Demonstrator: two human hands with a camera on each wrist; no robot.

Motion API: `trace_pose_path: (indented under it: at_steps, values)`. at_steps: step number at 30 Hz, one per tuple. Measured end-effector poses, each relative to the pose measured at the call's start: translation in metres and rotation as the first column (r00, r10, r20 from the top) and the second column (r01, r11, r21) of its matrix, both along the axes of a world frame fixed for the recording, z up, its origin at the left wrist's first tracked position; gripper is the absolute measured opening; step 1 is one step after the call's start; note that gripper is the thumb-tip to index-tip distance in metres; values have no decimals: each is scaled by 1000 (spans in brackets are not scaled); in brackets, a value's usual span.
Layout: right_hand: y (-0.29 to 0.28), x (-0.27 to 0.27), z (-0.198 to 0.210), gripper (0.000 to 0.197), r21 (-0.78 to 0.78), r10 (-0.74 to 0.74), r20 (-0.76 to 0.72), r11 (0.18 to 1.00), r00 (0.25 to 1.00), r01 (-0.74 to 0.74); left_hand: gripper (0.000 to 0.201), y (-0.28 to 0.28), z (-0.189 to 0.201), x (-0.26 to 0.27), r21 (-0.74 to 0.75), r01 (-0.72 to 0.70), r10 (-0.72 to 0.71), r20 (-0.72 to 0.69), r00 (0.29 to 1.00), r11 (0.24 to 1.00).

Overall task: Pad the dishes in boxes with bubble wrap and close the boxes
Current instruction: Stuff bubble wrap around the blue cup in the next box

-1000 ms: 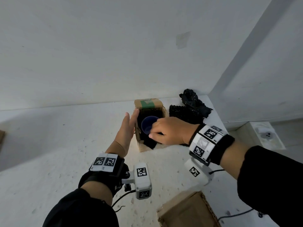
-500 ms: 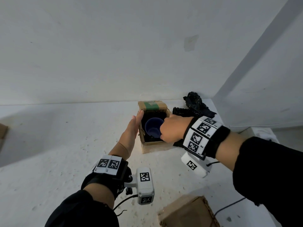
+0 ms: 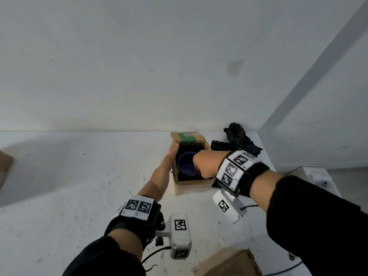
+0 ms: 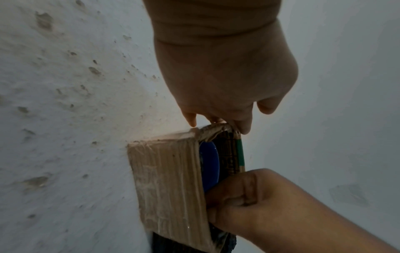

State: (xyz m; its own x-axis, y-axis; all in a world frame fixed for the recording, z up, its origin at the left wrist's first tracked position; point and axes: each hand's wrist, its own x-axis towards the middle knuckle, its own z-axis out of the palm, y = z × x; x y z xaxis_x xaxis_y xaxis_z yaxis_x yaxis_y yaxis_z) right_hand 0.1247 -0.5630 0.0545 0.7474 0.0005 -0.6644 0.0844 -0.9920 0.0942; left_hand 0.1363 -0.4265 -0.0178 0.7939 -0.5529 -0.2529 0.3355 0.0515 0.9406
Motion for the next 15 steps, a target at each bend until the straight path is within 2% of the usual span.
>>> trace_pose_path:
  at_steps: [3, 6, 7, 9, 11, 12, 15]
  values:
    - [-10, 0, -3, 18, 163, -91, 194, 985, 977, 59, 98, 0, 4, 0, 4, -7, 7, -14, 1000, 1000]
    - [-9, 0, -8, 29, 261, -364, 202, 915, 909, 308, 100, 0, 4, 0, -7, -5, 5, -26, 1000, 1000]
    - [-7, 1, -7, 33, 311, -473, 158, 857, 867, 411, 100, 0, 4, 0, -6, -7, 7, -32, 999, 1000]
    - [-3, 2, -6, 43, 424, -682, 8, 665, 731, 615, 98, 1, 3, 2, -3, 1, -1, -30, 1000, 1000]
    - [2, 3, -6, 52, 471, -788, -109, 496, 606, 729, 96, 2, 2, 2, -1, 16, -16, -21, 1000, 1000]
    - [5, 2, -10, 55, 476, -813, -131, 450, 567, 755, 93, 2, 1, 1, -3, 17, -17, -21, 1000, 1000]
    - [16, 1, -25, 65, 475, -865, -88, 400, 495, 784, 90, 3, 1, 1, -11, 10, -10, -25, 1000, 1000]
